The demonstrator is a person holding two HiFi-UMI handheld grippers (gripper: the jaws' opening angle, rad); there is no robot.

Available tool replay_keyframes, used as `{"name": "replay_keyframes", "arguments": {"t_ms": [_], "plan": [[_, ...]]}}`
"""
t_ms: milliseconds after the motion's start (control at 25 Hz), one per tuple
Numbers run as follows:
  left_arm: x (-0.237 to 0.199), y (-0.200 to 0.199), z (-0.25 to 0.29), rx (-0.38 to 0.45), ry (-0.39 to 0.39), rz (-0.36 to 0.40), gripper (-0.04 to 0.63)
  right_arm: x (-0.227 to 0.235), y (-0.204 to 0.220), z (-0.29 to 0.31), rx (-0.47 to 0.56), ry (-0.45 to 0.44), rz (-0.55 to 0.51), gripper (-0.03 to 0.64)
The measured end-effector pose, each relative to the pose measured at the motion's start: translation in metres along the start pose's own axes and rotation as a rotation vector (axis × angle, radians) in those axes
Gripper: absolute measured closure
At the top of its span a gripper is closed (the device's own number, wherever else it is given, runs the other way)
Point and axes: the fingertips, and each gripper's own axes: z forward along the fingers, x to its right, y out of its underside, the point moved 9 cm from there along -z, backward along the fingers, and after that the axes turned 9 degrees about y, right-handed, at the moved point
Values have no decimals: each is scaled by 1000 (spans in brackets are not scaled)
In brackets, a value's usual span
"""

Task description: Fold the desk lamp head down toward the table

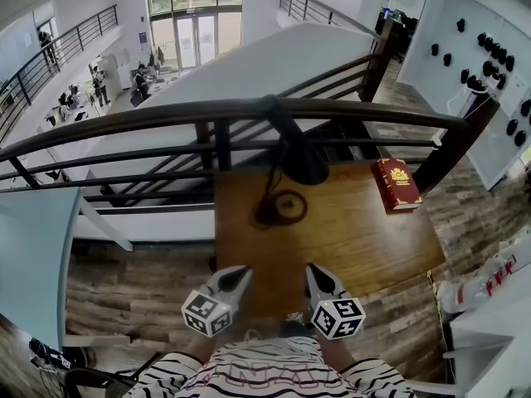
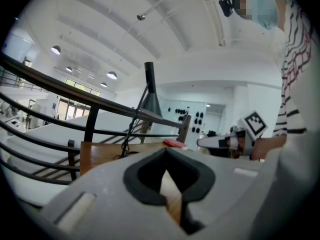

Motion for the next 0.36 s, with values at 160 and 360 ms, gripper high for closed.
{"name": "replay_keyframes", "arguments": {"t_ms": [160,360], "plan": [[-1,-1,2,1,2,1,594,2,-1,1,3,4,0,617],[-2,-2,3,1,3,-9,594,2,-2,1,2,7,5,617]]}}
